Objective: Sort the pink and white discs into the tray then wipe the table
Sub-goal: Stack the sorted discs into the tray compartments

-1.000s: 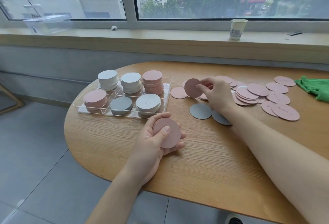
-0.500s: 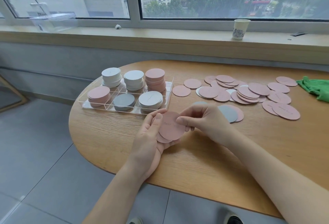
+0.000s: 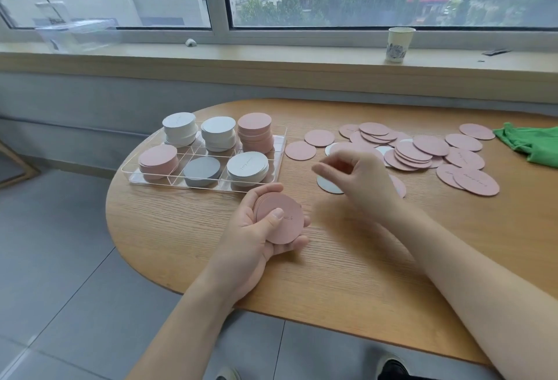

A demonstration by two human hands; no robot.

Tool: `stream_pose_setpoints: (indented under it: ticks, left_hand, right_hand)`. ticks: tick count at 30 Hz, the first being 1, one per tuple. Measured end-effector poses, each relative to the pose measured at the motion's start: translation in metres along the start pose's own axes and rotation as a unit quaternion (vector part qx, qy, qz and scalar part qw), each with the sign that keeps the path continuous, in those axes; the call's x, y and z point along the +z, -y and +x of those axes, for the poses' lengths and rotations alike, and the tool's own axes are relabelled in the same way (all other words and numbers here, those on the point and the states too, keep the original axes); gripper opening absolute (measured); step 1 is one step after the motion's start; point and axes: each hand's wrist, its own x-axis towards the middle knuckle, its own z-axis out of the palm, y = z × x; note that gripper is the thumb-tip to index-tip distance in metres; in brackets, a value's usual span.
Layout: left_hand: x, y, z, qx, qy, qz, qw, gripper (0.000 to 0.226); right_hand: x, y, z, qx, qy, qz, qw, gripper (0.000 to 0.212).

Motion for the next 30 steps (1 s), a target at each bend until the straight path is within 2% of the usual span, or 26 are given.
stream_pose_setpoints:
  ticks: [3, 5, 8, 10, 13, 18, 21, 24, 27, 30]
  left_hand:
    - [0.0, 0.0, 0.0, 0.0, 0.009, 0.0, 1.0, 0.033]
    - [0.001, 0.0, -0.001, -0.004, 0.007, 0.002, 1.0, 0.034]
    - [0.002, -0.001, -0.001, -0.007, 0.008, 0.01, 1.0, 0.035]
    - [0.002, -0.001, -0.001, -0.008, 0.012, 0.016, 1.0, 0.036]
    - [0.001, -0.001, 0.0, -0.013, 0.014, 0.015, 1.0, 0.036]
    - [0.002, -0.001, 0.001, -0.016, 0.009, 0.005, 1.0, 0.037]
    - [0.003, -0.001, 0.0, -0.013, 0.006, 0.004, 1.0, 0.037]
    - [0.002, -0.001, -0.001, -0.01, 0.004, 0.004, 1.0, 0.037]
    - [0.002, -0.001, 0.0, -0.009, 0.0, 0.003, 1.0, 0.037]
    - [0.001, 0.001, 0.002, -0.006, 0.003, -0.001, 1.0, 0.037]
  right_hand:
    - [-0.016, -0.026, 0.033, 0.032, -0.047, -0.151, 0.987, 0.031]
    - [-0.024, -0.044, 0.053, 0.074, -0.035, -0.236, 0.968, 0.048]
    - [-0.026, -0.06, 0.07, 0.123, 0.002, -0.32, 0.939, 0.061]
    - [-0.025, -0.065, 0.073, 0.135, 0.0, -0.308, 0.942, 0.064]
    - [-0.026, -0.065, 0.075, 0.13, -0.005, -0.231, 0.964, 0.065]
    - [-0.025, -0.06, 0.077, 0.153, 0.009, -0.244, 0.958, 0.058]
    - [-0.024, -0.057, 0.076, 0.153, -0.009, -0.214, 0.965, 0.047]
    - [-0.026, -0.056, 0.076, 0.162, -0.002, -0.175, 0.971, 0.049]
    - [-0.03, -0.058, 0.076, 0.136, 0.009, -0.138, 0.981, 0.062]
    - [-0.033, -0.062, 0.073, 0.105, -0.016, -0.116, 0.988, 0.054]
